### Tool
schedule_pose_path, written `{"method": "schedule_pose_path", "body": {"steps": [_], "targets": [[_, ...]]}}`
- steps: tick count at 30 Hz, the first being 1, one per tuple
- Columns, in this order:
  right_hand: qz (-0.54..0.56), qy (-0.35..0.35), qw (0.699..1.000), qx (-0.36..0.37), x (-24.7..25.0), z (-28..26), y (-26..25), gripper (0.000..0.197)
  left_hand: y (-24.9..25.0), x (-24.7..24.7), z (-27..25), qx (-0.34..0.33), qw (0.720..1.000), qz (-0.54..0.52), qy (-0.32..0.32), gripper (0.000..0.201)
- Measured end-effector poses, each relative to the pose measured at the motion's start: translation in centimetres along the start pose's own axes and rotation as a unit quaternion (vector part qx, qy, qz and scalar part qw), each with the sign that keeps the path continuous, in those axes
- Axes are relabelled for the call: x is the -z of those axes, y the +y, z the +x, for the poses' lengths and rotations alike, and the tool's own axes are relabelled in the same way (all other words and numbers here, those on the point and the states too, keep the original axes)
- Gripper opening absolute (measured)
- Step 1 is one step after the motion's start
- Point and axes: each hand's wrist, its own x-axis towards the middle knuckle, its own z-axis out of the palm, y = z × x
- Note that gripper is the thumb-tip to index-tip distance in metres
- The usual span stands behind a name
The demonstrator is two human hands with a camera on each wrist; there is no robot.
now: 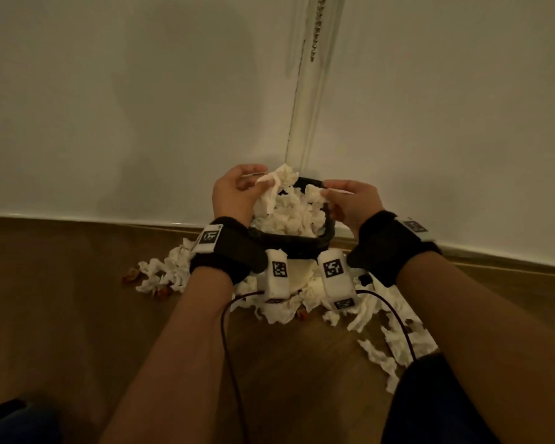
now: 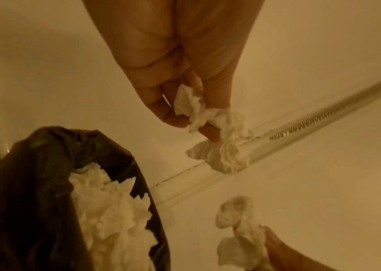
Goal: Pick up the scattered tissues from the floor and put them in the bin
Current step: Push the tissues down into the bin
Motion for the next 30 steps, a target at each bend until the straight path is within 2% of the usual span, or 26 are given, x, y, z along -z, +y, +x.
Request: {"method": "schedule_pose_path", "body": {"steps": [4,7,10,12,15,18,22,25,27,28,30], "targets": [[-0.124,-0.02,0.992,-0.032,0.1,1.6,1.9,0.022,-1.8,-1.6,0.4,0.015,0.996,0.084,-0.03,0.014],[-0.276,-0.06,0.959,-0.02,-0.2,2.1,2.6,0.019,-3.7,-2.4,0.3,-0.004,0.978,0.197,-0.06,0.008],[-0.443,-0.087,0.892,0.022,-0.8,2.1,2.3,0.021,-4.9,-3.0,0.6,-0.033,0.927,0.351,-0.128,0.007],[-0.499,-0.106,0.859,0.036,-1.4,1.9,2.1,0.029,-5.3,-3.5,0.8,-0.051,0.888,0.423,-0.174,0.01],[-0.533,-0.159,0.83,0.051,-2.3,1.4,2.3,0.037,-5.7,-4.2,0.5,-0.058,0.85,0.473,-0.225,0.021],[-0.56,-0.187,0.807,0.035,-3.0,1.3,2.9,0.037,-6.5,-4.8,0.1,-0.056,0.792,0.538,-0.284,0.027],[-0.574,-0.208,0.792,0.027,-3.6,1.3,3.3,0.031,-6.6,-5.1,0.2,-0.043,0.729,0.588,-0.347,0.031],[-0.599,-0.227,0.767,0.015,-4.0,1.0,3.6,0.032,-6.1,-5.4,-0.1,-0.039,0.689,0.636,-0.346,0.029],[-0.609,-0.234,0.758,0.016,-4.1,0.8,3.5,0.033,-6.1,-5.0,-0.4,-0.056,0.686,0.659,-0.305,0.03],[-0.612,-0.234,0.755,0.023,-4.0,0.9,3.3,0.033,-6.2,-4.8,-0.4,-0.06,0.703,0.649,-0.285,0.031],[-0.612,-0.222,0.758,0.04,-3.8,1.1,2.6,0.033,-6.5,-4.2,-0.6,-0.059,0.757,0.596,-0.261,0.029]]}}
